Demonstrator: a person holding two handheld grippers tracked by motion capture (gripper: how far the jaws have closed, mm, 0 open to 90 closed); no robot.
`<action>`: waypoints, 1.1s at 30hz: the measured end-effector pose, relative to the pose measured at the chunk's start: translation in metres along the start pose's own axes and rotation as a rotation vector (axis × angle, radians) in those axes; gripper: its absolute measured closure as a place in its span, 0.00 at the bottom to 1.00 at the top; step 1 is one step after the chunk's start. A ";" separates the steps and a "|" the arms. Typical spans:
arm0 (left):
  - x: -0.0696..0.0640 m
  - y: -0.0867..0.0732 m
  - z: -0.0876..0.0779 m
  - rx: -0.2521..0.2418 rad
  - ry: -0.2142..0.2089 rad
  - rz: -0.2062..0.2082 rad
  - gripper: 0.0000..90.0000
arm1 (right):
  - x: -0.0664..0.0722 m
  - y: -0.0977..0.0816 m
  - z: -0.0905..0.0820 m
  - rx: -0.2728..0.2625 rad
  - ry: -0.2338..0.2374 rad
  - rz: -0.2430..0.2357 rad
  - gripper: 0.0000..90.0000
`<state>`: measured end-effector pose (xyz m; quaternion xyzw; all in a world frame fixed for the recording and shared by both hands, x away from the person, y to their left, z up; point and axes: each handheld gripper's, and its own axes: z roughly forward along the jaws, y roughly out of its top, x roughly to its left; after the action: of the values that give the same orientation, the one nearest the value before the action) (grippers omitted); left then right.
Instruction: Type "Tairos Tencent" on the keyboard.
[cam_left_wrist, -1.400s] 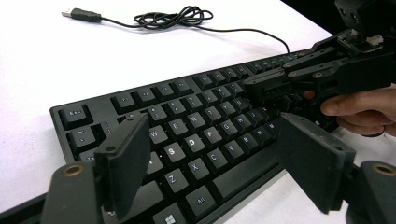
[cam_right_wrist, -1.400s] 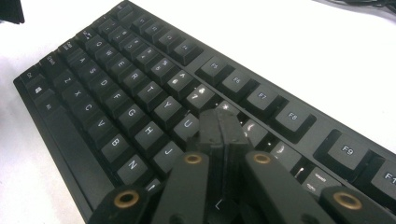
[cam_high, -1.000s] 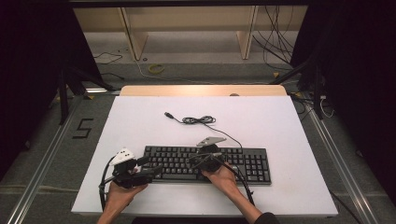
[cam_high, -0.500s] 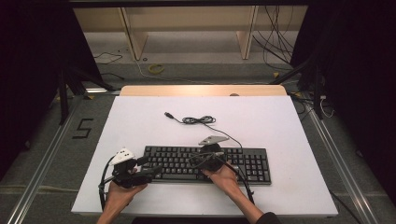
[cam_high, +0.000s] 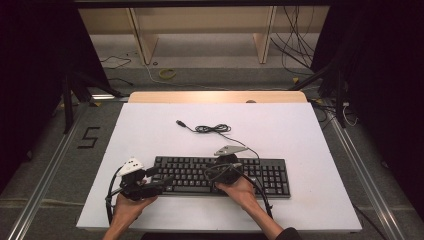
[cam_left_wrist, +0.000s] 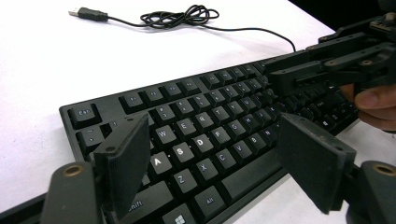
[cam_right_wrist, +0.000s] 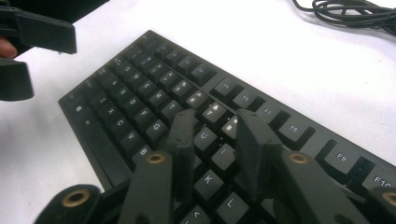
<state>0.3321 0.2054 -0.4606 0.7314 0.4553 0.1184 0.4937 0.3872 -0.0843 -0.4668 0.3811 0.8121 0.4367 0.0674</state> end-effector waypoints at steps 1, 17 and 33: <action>0.000 0.000 0.000 0.001 0.001 0.000 0.29 | 0.000 0.000 -0.001 -0.002 0.001 0.001 0.72; 0.004 0.009 0.014 0.059 0.033 0.000 0.51 | 0.001 -0.006 -0.019 -0.050 0.032 -0.016 0.53; -0.005 0.020 0.043 0.116 0.010 0.080 0.92 | 0.001 -0.020 -0.040 -0.093 0.033 -0.027 0.44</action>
<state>0.3669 0.1725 -0.4638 0.7758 0.4342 0.1151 0.4432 0.3576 -0.1166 -0.4569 0.3592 0.7971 0.4791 0.0774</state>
